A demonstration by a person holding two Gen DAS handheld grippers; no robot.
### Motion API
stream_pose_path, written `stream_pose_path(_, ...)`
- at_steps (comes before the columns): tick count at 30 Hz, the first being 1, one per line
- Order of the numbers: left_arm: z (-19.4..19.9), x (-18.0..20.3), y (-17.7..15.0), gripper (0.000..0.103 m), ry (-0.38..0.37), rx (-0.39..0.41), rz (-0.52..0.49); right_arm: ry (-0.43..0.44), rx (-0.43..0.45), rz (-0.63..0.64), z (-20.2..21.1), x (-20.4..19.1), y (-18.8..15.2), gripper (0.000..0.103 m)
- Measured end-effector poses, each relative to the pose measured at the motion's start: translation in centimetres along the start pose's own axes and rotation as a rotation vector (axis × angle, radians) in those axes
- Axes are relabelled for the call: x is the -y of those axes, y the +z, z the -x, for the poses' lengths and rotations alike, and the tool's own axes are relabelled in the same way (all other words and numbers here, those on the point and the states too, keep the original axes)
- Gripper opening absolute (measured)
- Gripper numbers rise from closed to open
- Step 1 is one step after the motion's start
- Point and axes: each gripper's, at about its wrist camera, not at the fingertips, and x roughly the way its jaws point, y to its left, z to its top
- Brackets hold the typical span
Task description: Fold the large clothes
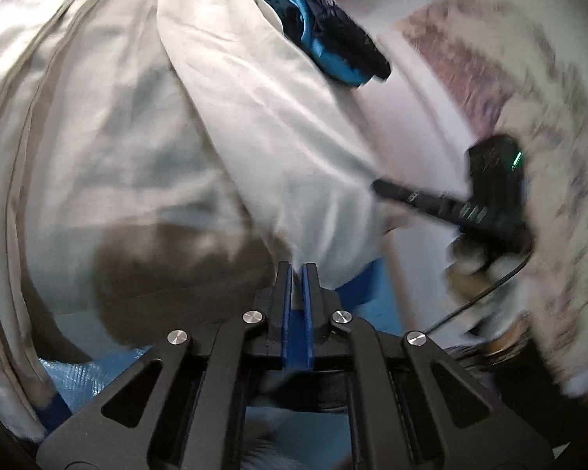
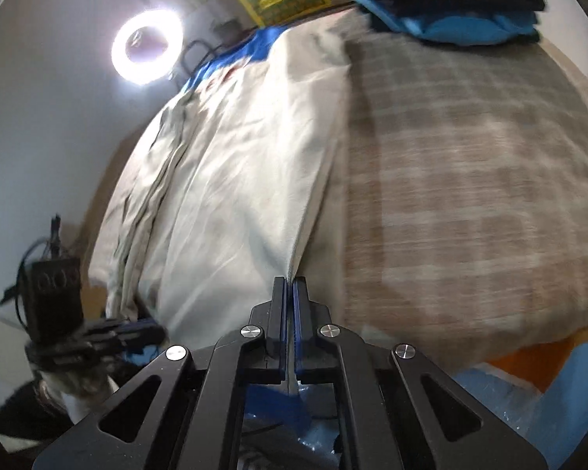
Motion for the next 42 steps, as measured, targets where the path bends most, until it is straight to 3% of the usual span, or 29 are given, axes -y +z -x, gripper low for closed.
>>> stream_pose_path(6,-2.3,-2.7,-0.8,0.003,0.074,-0.04,0.063,-0.065,-0.085,0.08,-4.0,-0.8,0.0,0.003)
stream_pose_path(10,-1.2,-1.4,-0.9,0.003,0.119,-0.026,-0.003,-0.04,-0.066,0.06,-2.3,-0.1,-0.1,0.005)
stream_pose_path(11,-0.7,-0.9,-1.0,0.003,0.127,-0.018,-0.022,-0.022,-0.053,0.048,-1.5,0.3,-0.4,0.007)
stream_pose_path(13,0.3,0.0,-1.0,0.003,0.143,0.006,-0.059,0.017,-0.03,0.026,0.1,1.4,-1.6,0.021)
stream_pose_path(15,1.2,1.3,-1.2,0.003,0.149,0.03,-0.097,0.046,-0.011,0.023,0.8,2.0,-2.7,0.047)
stream_pose_path(17,1.9,2.8,-0.9,0.003,0.149,0.056,-0.139,0.084,-0.023,0.043,0.8,2.3,-4.3,0.049)
stream_pose_path(21,1.8,5.5,-0.3,0.003,0.179,0.082,-0.258,0.056,-0.072,0.081,-1.2,2.5,-5.7,0.051)
stream_pose_path(25,-0.4,5.3,1.7,0.003,0.217,0.081,-0.254,0.067,-0.084,0.107,-2.6,2.9,-5.2,0.051)
stream_pose_path(29,-2.9,3.1,2.5,0.003,0.274,0.031,-0.257,0.085,-0.085,0.114,-3.5,3.6,-4.6,0.06)
stream_pose_path(34,-3.7,2.1,2.2,0.003,0.272,0.02,-0.262,0.174,-0.133,0.123,-4.9,3.5,-4.9,0.055)
stream_pose_path(35,-3.7,2.1,2.2,0.003,0.271,0.018,-0.266,0.205,-0.151,0.108,-5.2,3.5,-4.9,0.032)
stream_pose_path(36,-3.6,2.2,2.2,0.003,0.271,0.018,-0.269,0.228,-0.169,0.088,-5.2,3.6,-4.9,0.018)
stream_pose_path(40,-2.6,2.6,1.7,0.004,0.275,0.044,-0.291,0.277,-0.124,0.049,-3.0,3.4,-5.1,0.015)
stream_pose_path(42,-1.8,3.2,1.2,0.01,0.273,0.061,-0.308,0.277,-0.093,0.03,-1.9,3.1,-5.0,0.014)
